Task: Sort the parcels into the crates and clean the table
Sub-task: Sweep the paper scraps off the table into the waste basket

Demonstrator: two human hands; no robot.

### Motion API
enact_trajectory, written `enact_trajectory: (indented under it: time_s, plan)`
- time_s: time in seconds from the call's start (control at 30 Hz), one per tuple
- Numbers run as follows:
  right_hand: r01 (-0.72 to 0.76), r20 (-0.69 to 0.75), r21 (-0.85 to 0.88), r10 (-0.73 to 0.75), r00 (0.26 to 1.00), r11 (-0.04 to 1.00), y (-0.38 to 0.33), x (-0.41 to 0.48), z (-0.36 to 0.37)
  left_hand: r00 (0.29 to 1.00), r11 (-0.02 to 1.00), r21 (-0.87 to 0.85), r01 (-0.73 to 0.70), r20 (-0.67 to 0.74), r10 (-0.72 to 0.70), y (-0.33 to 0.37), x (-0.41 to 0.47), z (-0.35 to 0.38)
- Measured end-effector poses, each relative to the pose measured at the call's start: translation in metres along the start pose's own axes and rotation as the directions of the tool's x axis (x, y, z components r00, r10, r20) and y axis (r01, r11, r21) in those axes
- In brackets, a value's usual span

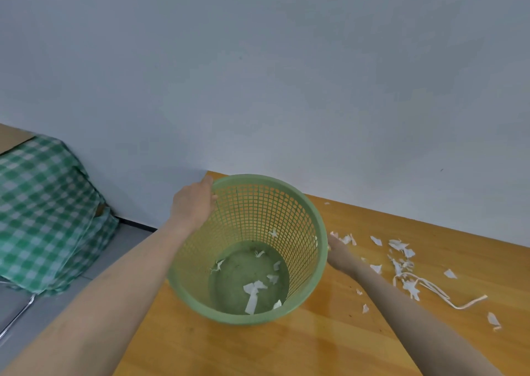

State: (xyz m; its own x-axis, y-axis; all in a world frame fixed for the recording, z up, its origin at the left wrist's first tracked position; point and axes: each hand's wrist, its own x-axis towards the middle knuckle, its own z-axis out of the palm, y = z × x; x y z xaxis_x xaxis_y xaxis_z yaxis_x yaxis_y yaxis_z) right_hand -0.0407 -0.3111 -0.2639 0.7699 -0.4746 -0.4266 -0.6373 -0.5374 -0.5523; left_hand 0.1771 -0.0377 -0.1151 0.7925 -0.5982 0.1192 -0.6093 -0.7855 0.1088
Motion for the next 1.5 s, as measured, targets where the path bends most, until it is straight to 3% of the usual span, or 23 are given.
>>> enact_trajectory:
  time_s: [0.1,0.23,0.5,0.57,0.63,0.77,0.87,1.0,1.1,1.17,1.23,1.33,1.5]
  plan:
    - [-0.101,0.098,-0.255,0.130,0.987,0.962,0.048,0.054,0.032,1.000,1.000,0.024,0.015,-0.003,-0.015,0.002,-0.002,0.000]
    - [-0.041,0.159,-0.417,0.118,0.980,0.908,0.007,0.019,0.027,1.000,0.999,0.027,0.024,0.004,-0.025,0.003,0.000,0.000]
    - [-0.090,0.131,-0.441,0.164,0.978,0.893,-0.002,0.011,0.026,0.999,0.999,0.039,0.028,0.019,-0.028,0.002,0.001,0.000]
    - [-0.093,0.102,-0.354,0.138,0.985,0.931,0.005,0.015,0.024,1.000,0.999,0.044,0.023,0.016,-0.024,0.000,0.001,0.000]
    - [-0.111,-0.002,-0.162,0.112,0.994,0.981,0.013,0.018,0.022,1.000,0.999,0.037,0.022,0.013,-0.022,0.000,0.000,0.000]
    - [0.000,-0.384,0.305,0.123,0.915,0.952,-0.037,-0.035,-0.017,1.000,1.000,0.030,0.007,0.008,-0.007,0.001,-0.002,-0.001]
    - [0.247,-0.545,0.387,0.004,0.839,0.889,-0.077,-0.072,-0.047,1.000,1.000,0.011,0.000,0.005,0.000,-0.002,-0.002,-0.002]
    - [0.523,-0.613,0.444,-0.179,0.769,0.727,-0.119,-0.120,-0.069,0.999,0.999,0.002,-0.035,0.010,0.035,-0.001,-0.002,-0.002]
    - [0.596,-0.440,0.279,-0.452,0.776,0.753,-0.139,-0.143,-0.076,1.000,1.000,-0.009,-0.016,0.026,0.017,-0.001,-0.004,-0.004]
    - [0.589,-0.304,0.150,-0.530,0.792,0.794,-0.140,-0.148,-0.074,0.999,0.999,-0.036,0.009,0.037,-0.008,0.000,-0.006,-0.003]
    - [0.565,-0.359,0.196,-0.478,0.802,0.801,-0.136,-0.156,-0.074,0.998,0.998,-0.050,0.042,0.050,-0.040,0.001,-0.009,-0.003]
    - [0.473,-0.493,0.346,-0.272,0.826,0.810,-0.111,-0.172,-0.080,0.997,0.997,-0.059,0.059,0.061,-0.055,0.002,-0.011,-0.004]
    - [0.095,-0.441,0.360,0.079,0.894,0.928,-0.036,-0.187,-0.081,0.986,0.985,-0.113,0.129,0.124,-0.114,0.002,-0.014,-0.005]
